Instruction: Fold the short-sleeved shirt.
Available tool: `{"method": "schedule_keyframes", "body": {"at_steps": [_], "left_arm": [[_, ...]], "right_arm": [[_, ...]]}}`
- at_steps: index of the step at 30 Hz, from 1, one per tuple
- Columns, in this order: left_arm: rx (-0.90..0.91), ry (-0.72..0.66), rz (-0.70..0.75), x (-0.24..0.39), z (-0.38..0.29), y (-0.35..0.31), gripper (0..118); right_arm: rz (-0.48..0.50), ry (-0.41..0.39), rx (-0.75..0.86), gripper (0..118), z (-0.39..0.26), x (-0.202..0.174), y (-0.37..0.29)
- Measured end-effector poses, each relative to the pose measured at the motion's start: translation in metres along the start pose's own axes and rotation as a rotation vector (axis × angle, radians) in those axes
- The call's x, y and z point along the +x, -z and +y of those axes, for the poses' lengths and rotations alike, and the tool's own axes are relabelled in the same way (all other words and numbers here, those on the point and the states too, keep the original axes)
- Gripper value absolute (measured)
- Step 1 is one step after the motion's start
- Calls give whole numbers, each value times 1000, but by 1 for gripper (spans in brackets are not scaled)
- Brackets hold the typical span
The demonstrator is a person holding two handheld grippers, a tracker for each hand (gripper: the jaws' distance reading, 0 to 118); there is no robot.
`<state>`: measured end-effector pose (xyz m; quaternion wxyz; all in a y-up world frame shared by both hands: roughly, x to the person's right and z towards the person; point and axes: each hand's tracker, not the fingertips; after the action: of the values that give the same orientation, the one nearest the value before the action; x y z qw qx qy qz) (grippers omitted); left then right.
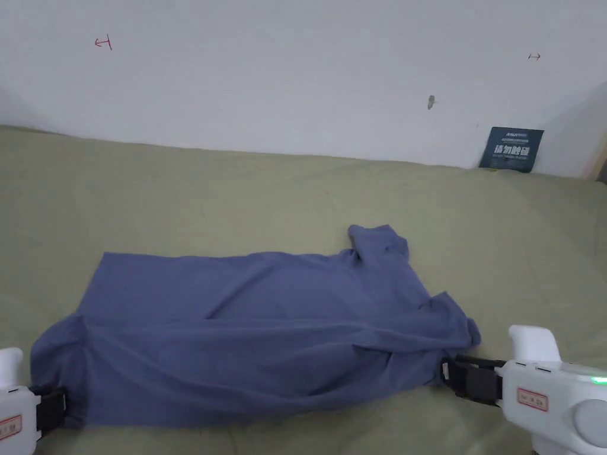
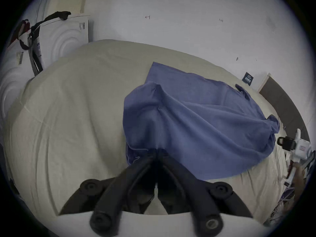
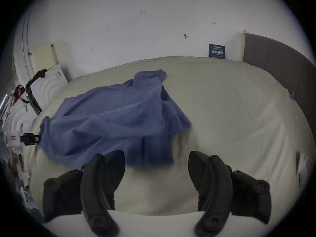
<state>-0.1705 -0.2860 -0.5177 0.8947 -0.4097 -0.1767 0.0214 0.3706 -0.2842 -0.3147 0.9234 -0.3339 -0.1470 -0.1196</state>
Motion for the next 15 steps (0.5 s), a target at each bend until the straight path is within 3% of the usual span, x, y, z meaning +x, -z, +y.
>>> {"method": "schedule_keyframes", "body": {"at_steps": [2, 3, 4, 5, 6, 7, 9, 12, 15], "left_arm": [[-11, -1, -2, 3, 2, -1, 0], [-13, 2, -2, 4, 1, 0, 0], [-16, 4, -1, 5, -1, 1, 0], [-21, 6, 2, 5, 3, 1, 0], [-22, 9, 3, 6, 2, 0, 0], [-16, 10, 3, 7, 1, -2, 0], [-17, 18, -1, 7, 5, -3, 0], [-8, 33, -27, 8, 5, -8, 0], [0, 27, -63, 3, 12, -15, 0]], "right_arm": [[7, -38, -58, 82, 4, 2, 25], [-7, -13, -105, 81, 6, -1, 35], [-12, -14, -145, 72, 7, -6, 39], [-55, -48, -90, 28, 8, -12, 30], [-56, -75, -6, 6, 11, -13, 21], [-11, -116, 45, 6, 10, -20, 11], [-88, -177, 93, 6, 7, -38, -2], [-38, -125, 44, 6, 5, -36, -14], [18, -21, 23, 6, 5, -26, -34]]}}
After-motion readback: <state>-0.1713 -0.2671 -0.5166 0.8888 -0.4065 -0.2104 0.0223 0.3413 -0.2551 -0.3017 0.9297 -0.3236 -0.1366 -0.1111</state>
